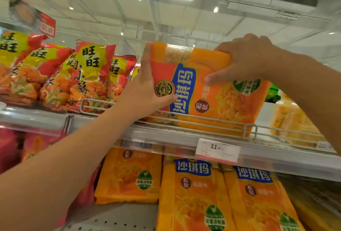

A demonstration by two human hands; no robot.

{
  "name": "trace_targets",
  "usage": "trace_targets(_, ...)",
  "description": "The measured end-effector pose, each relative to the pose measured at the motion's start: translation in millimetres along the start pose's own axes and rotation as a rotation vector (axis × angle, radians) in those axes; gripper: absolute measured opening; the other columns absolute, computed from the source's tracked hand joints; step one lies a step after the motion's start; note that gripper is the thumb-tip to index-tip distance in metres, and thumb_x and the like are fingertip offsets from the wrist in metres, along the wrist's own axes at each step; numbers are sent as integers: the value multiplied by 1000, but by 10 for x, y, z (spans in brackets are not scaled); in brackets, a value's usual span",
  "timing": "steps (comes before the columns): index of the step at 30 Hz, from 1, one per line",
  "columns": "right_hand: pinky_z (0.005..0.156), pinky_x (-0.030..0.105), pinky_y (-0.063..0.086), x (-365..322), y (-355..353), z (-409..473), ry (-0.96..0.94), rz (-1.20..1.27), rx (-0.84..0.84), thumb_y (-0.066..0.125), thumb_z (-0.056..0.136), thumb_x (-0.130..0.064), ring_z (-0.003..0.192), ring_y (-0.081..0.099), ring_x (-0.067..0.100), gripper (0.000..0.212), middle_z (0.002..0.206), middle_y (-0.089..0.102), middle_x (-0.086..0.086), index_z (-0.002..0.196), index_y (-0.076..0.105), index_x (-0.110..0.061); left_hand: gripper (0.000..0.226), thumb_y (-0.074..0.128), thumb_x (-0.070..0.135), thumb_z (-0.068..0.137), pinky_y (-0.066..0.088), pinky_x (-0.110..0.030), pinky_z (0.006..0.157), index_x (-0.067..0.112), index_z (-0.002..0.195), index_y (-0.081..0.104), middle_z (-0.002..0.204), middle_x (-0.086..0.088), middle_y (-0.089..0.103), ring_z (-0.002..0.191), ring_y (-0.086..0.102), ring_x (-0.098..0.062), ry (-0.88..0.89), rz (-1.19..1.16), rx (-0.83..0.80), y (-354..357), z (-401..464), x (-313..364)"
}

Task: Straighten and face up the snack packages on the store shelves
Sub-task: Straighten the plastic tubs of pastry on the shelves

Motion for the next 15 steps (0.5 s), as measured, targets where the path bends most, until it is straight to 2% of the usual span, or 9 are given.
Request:
trace_targets(2, 82, 37, 43, -23, -51, -32, 10, 121, -42, 50, 41, -94, 95, 53, 21, 102, 101, 57, -6, 127, 49, -40, 129, 82, 44, 71, 54, -32, 88, 49, 143, -24, 131, 21, 42, 107, 61, 0, 3, -75, 3, 10, -9, 2)
trace_targets(4, 66, 27, 40, -13, -103, -104, 10, 227, -58, 60, 42, -86, 76, 52, 12, 92, 90, 53, -12, 119, 52, -37, 127, 84, 32, 73, 52, -18, 80, 56, 141, -21, 124, 30, 37, 104, 60, 10, 20, -139, 2, 2, -10, 49)
trace_targets(6, 57, 22, 36, 52, -174, -181, 19, 304, -21, 68, 48, -80, 71, 51, 5, 81, 87, 52, -14, 114, 50, -36, 126, 84, 23, 75, 51, -14, 77, 61, 139, -17, 126, 27, 38, 104, 60, 9, 44, -166, 37, -40, 41, 179)
trace_targets(8, 55, 21, 36, 145, -308, -289, 42, 389, 76, 73, 51, -75, 71, 51, 4, 78, 89, 55, -12, 113, 50, -34, 125, 82, 11, 75, 52, -13, 79, 54, 144, -13, 132, 19, 40, 107, 60, 9, 78, -193, 125, -105, 155, 371)
trace_targets(10, 55, 21, 36, 249, -480, -428, 81, 495, 219, 74, 47, -77, 71, 52, 4, 80, 90, 56, -11, 109, 51, -34, 119, 78, 7, 78, 55, -17, 82, 39, 150, -11, 138, 7, 43, 111, 61, 2, 137, -226, 253, -189, 266, 602)
trace_targets(12, 55, 22, 39, 335, -627, -613, 131, 637, 349, 73, 41, -81, 68, 58, 7, 82, 87, 58, -15, 106, 52, -35, 108, 75, 17, 83, 56, -27, 89, 29, 153, -7, 145, -5, 35, 126, 52, -8, 143, -286, 393, -254, 322, 807)
trace_targets(14, 51, 22, 47, 374, -705, -815, 190, 827, 410, 77, 40, -79, 60, 67, 12, 79, 83, 66, -14, 103, 57, -36, 104, 74, 30, 84, 50, -38, 101, 27, 153, -4, 154, -11, 21, 138, 39, -16, 18, -423, 479, -237, 316, 923)
trace_targets(15, 48, 24, 51, 378, -711, -897, 210, 946, 407, 81, 39, -73, 58, 70, 13, 76, 81, 71, -12, 101, 60, -34, 106, 75, 38, 81, 47, -41, 105, 27, 152, -3, 155, -11, 20, 138, 38, -17, -78, -517, 501, -202, 290, 975)
Point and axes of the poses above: each hand's wrist, its own z-axis towards the middle knuckle, its own y-axis out of the palm, x = y × z, the point moved 3 cm from there along z, towards the middle knuckle
